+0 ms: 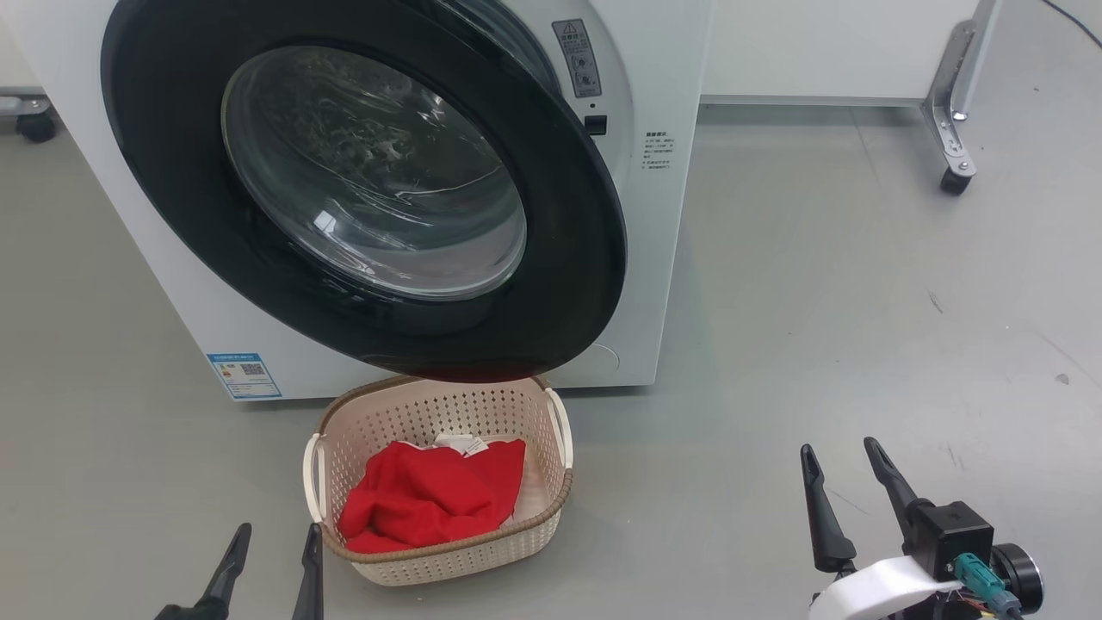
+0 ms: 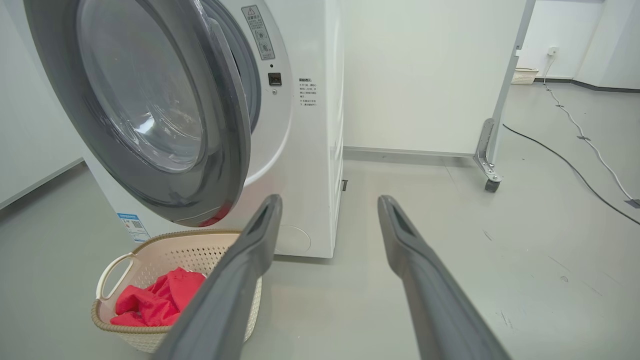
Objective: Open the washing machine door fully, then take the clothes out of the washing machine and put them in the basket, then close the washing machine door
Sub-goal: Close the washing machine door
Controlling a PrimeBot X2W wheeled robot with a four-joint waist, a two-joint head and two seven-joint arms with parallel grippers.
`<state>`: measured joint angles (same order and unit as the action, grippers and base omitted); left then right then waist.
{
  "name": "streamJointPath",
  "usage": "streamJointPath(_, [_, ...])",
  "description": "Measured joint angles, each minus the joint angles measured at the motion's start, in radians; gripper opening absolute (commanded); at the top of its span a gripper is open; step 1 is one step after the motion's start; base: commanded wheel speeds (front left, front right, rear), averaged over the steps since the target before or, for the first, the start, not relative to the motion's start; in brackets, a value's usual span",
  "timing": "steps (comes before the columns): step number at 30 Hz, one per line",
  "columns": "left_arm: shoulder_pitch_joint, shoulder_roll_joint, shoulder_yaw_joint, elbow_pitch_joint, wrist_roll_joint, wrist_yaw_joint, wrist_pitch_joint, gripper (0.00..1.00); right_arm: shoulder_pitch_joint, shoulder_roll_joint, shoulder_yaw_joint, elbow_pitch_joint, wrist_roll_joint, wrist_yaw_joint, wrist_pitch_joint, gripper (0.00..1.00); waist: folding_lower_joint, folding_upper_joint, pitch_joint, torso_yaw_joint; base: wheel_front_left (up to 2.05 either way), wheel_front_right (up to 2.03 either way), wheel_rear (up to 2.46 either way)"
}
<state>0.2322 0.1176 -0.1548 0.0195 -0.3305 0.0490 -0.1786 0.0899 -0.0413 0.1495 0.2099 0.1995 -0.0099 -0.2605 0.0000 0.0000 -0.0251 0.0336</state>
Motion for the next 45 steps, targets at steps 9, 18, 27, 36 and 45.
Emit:
streamJointPath(9, [-0.001, -0.001, -0.005, 0.006, 0.009, 0.007, -0.009, 1.0, 0.0, 0.0, 0.0, -0.002, 0.002, 0.0, 0.0, 0.0, 0.0, 0.0, 0.002, -0.002, 0.0, 0.0, 0.0])
streamJointPath(18, [-0.002, -0.002, -0.007, 0.011, 0.01, 0.008, -0.017, 1.0, -0.001, 0.0, 0.002, -0.003, 0.002, 0.003, 0.0, 0.0, 0.0, 0.0, 0.004, 0.002, 0.0, 0.0, 0.0])
streamJointPath(27, [-0.019, -0.006, -0.014, 0.01, 0.016, 0.008, -0.017, 1.0, -0.058, -0.001, 0.057, -0.003, 0.026, 0.037, 0.0, 0.0, 0.0, 0.0, 0.016, 0.022, 0.0, 0.0, 0.0])
streamJointPath(36, [-0.068, -0.007, -0.026, -0.002, 0.017, 0.007, -0.018, 1.0, -0.192, -0.004, 0.166, 0.042, 0.017, 0.081, 0.0, 0.0, 0.0, 0.0, 0.06, 0.064, 0.0, 0.0, 0.0])
streamJointPath(45, [-0.132, -0.008, -0.039, -0.015, 0.02, -0.003, -0.021, 1.0, -0.377, -0.009, 0.211, 0.099, -0.003, 0.1, 0.028, 0.0, 0.0, 0.0, 0.132, 0.127, 0.0, 0.0, 0.0])
